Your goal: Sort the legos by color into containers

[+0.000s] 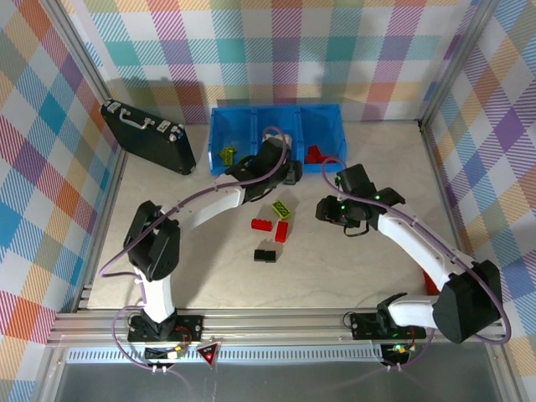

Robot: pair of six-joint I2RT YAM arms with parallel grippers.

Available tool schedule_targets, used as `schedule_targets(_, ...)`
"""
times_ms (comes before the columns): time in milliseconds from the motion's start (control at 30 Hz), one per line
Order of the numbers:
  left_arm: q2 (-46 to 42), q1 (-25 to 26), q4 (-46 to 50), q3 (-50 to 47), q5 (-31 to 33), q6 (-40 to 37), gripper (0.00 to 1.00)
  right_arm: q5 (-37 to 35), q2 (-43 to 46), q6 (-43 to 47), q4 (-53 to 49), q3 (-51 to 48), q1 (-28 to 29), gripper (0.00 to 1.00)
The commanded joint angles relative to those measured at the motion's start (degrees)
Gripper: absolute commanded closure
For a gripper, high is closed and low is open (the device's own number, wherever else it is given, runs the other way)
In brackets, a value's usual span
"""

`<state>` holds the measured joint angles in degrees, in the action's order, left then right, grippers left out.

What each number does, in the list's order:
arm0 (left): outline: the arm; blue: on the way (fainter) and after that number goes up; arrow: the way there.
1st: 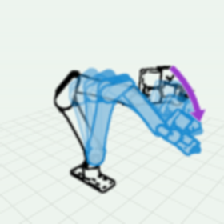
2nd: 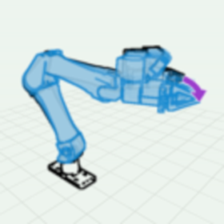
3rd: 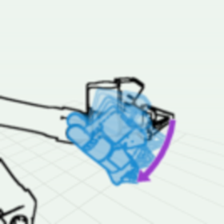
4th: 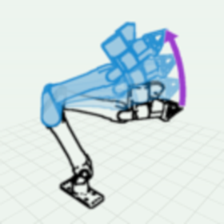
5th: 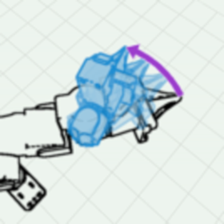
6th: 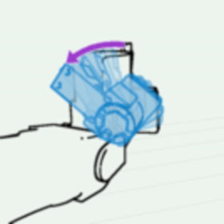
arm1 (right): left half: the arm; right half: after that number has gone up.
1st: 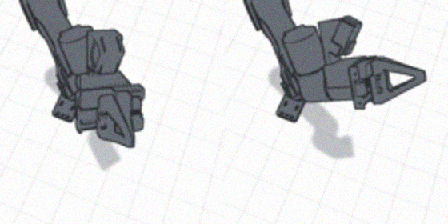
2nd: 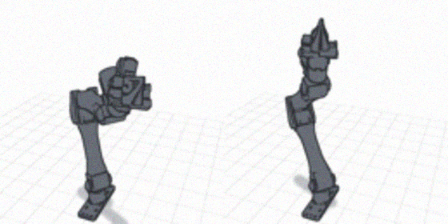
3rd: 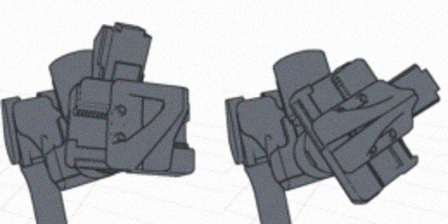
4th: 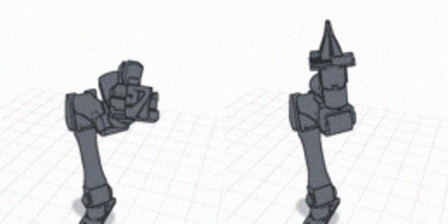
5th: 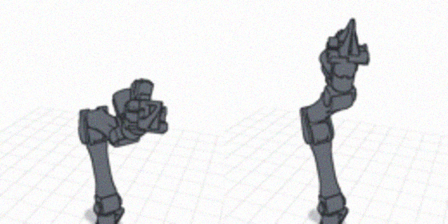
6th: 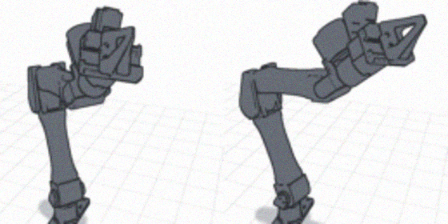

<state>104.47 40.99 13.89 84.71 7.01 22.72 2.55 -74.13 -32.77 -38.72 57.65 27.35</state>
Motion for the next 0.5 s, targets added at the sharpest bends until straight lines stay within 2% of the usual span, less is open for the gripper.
schedule_targets(0,-6.69,-1.93,4.97,-5.63,-1.35,2.34,0.53,2.32,-2.31,-1.14,1.17,2.45,1.63,0.51)
schedule_targets(300,-18.07,-4.12,8.70,-19.40,0.73,3.59,0.53,2.64,-12.53,-1.38,-0.15,8.80,7.71,0.51)
schedule_targets(467,-22.72,-6.91,9.43,-25.25,-1.13,6.08,0.53,2.14,-17.68,-0.98,-1.82,12.57,10.45,0.51)
